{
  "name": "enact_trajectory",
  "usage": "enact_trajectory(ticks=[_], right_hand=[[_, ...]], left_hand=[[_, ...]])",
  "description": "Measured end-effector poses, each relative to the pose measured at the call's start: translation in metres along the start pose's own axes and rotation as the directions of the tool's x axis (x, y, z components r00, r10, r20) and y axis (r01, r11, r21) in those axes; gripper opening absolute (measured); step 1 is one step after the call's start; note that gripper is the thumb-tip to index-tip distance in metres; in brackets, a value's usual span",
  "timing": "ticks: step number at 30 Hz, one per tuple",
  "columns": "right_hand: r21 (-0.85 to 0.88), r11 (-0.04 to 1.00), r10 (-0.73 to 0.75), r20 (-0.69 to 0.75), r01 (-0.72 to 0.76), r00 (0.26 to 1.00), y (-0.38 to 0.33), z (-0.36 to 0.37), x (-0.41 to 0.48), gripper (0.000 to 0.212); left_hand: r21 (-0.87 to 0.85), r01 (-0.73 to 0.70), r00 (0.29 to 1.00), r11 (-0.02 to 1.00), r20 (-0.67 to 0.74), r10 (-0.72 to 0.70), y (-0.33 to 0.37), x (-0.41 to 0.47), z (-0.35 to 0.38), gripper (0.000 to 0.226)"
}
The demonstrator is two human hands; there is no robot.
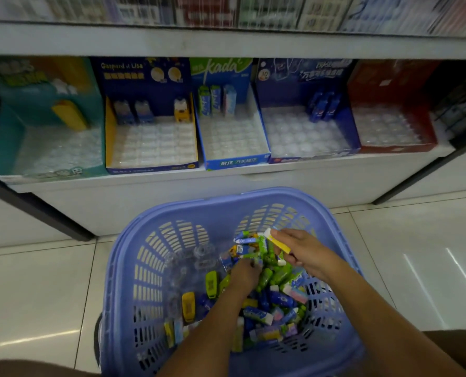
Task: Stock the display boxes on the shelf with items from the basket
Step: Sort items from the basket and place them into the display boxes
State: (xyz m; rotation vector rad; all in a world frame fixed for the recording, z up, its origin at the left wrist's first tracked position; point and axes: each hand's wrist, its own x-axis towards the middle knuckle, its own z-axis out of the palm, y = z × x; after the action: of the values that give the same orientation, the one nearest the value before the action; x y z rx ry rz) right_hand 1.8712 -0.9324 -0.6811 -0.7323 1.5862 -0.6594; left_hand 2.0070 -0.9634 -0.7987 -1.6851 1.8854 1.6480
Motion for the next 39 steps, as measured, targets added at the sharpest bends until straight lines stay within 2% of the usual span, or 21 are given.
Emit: enact_trajectory(ticks=[2, 3, 4, 5, 6, 7, 9, 11, 14, 17, 19, 23, 27, 30, 33, 35, 39], right_hand=[[0.086, 0.996, -0.025, -0.034, 0.027, 0.999, -0.005, 0.002, -0.002, 0.026], [0.125, 0.991, -0.036, -0.067, 0.044, 0.997, -0.009, 0.003, -0.003, 0.022], [0.152, 0.986, -0.055, -0.101, 0.07, 0.993, -0.012, 0.004, -0.003, 0.018], [0.152, 0.983, -0.087, -0.134, 0.107, 0.987, -0.015, 0.005, -0.004, 0.015], [0.125, 0.98, -0.132, -0.158, 0.152, 0.979, -0.018, 0.007, -0.004, 0.014], [0.084, 0.977, -0.181, -0.173, 0.198, 0.968, -0.022, 0.009, -0.005, 0.014], [0.006, 0.957, -0.282, -0.196, 0.289, 0.939, -0.033, 0.015, -0.007, 0.014], [-0.044, 0.922, -0.384, -0.24, 0.385, 0.891, -0.047, 0.023, -0.008, 0.012], [-0.187, 0.875, -0.484, -0.295, 0.447, 0.824, -0.07, 0.034, -0.009, 0.012], [-0.372, 0.825, -0.532, -0.256, 0.425, 0.807, -0.093, 0.04, -0.006, 0.02], [-0.431, 0.789, -0.569, -0.243, 0.438, 0.785, -0.114, 0.038, -0.001, 0.022], [-0.604, 0.645, -0.717, -0.265, 0.469, 0.645, -0.17, 0.016, 0.02, 0.02], [-0.71, 0.571, -0.77, -0.29, 0.411, 0.569, -0.222, -0.01, 0.058, 0.024], [-0.812, 0.505, -0.749, -0.245, 0.292, 0.615, -0.245, -0.023, 0.086, 0.03], [-0.772, 0.541, -0.739, -0.246, 0.334, 0.627, -0.255, -0.024, 0.102, 0.028], [-0.757, 0.575, -0.705, -0.265, 0.311, 0.658, -0.258, -0.023, 0.11, 0.027], [-0.787, 0.546, -0.663, -0.195, 0.288, 0.723, -0.263, -0.025, 0.117, 0.034]], left_hand=[[-0.167, 0.037, 0.998, 0.985, -0.036, -0.043, 0.013, -0.007, -0.014, 0.036], [-0.343, 0.062, 0.996, 0.937, -0.032, -0.078, 0.023, -0.011, -0.023, 0.033], [-0.555, 0.083, 0.995, 0.827, -0.001, -0.1, 0.035, -0.017, -0.032, 0.03], [-0.736, 0.086, 0.995, 0.671, 0.035, -0.09, 0.048, -0.024, -0.043, 0.028], [-0.848, 0.067, 0.997, 0.526, 0.043, -0.058, 0.06, -0.032, -0.054, 0.03], [-0.895, 0.032, 0.999, 0.444, 0.032, -0.008, 0.069, -0.04, -0.065, 0.033], [-0.873, -0.099, 0.992, 0.477, -0.047, 0.119, 0.085, -0.057, -0.083, 0.037], [-0.808, -0.244, 0.966, 0.537, -0.153, 0.209, 0.094, -0.074, -0.094, 0.029], [-0.771, -0.375, 0.926, 0.514, -0.335, 0.173, 0.098, -0.087, -0.108, 0.02], [-0.772, -0.432, 0.899, 0.466, -0.412, 0.151, 0.098, -0.095, -0.124, 0.019], [-0.776, -0.448, 0.884, 0.445, -0.46, 0.086, 0.097, -0.1, -0.137, 0.022], [-0.828, -0.479, 0.868, 0.291, -0.496, 0.018, 0.092, -0.108, -0.164, 0.022], [-0.852, -0.489, 0.87, 0.186, -0.492, 0.029, 0.088, -0.113, -0.183, 0.021], [-0.867, -0.478, 0.877, 0.14, -0.479, 0.022, 0.091, -0.113, -0.191, 0.018], [-0.876, -0.463, 0.886, 0.133, -0.463, 0.032, 0.096, -0.111, -0.191, 0.019], [-0.879, -0.45, 0.893, 0.157, -0.448, 0.051, 0.098, -0.109, -0.189, 0.021], [-0.89, -0.419, 0.908, 0.177, -0.408, 0.098, 0.103, -0.108, -0.186, 0.014]])
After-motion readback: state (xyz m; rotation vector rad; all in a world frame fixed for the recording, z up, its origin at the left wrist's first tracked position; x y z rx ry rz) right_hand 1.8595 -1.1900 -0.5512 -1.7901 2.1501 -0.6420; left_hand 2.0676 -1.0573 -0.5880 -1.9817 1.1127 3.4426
